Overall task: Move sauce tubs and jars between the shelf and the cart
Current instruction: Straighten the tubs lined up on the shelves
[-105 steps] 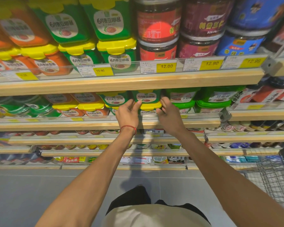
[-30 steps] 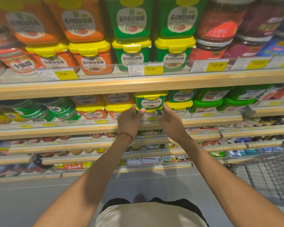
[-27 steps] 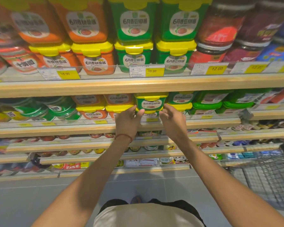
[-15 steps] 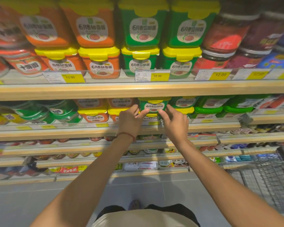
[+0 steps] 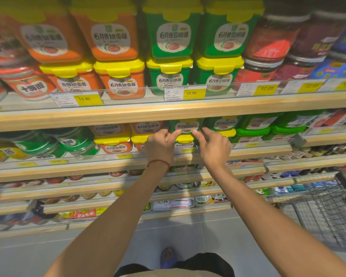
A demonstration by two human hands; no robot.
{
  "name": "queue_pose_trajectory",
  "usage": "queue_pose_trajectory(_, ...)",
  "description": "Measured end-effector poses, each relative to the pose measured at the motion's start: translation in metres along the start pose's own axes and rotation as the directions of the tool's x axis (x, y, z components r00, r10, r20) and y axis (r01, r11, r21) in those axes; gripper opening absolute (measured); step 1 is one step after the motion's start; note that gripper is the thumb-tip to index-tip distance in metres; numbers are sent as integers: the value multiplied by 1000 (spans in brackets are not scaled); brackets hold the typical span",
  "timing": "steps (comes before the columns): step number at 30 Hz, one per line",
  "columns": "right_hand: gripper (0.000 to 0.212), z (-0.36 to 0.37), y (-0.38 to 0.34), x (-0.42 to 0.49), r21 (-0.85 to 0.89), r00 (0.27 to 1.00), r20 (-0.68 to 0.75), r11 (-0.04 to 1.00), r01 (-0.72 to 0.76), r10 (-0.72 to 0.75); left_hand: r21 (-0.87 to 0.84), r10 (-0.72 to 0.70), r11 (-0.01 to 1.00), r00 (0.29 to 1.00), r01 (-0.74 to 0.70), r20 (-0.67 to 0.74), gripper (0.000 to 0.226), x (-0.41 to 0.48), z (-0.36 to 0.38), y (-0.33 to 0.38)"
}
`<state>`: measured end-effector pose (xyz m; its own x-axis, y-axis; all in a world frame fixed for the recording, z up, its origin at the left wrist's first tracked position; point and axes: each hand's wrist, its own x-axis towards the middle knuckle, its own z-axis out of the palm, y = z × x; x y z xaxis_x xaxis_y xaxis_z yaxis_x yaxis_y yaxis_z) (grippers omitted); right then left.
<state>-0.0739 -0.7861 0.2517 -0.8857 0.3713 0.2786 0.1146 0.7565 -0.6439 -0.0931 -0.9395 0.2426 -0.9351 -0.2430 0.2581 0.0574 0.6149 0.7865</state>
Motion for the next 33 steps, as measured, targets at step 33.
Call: queue_pose_trajectory(33,47,9,-20,-57,386,903,427,914,-123,-59,41,-215,975,976,216,-27,41,-41,-60,-34)
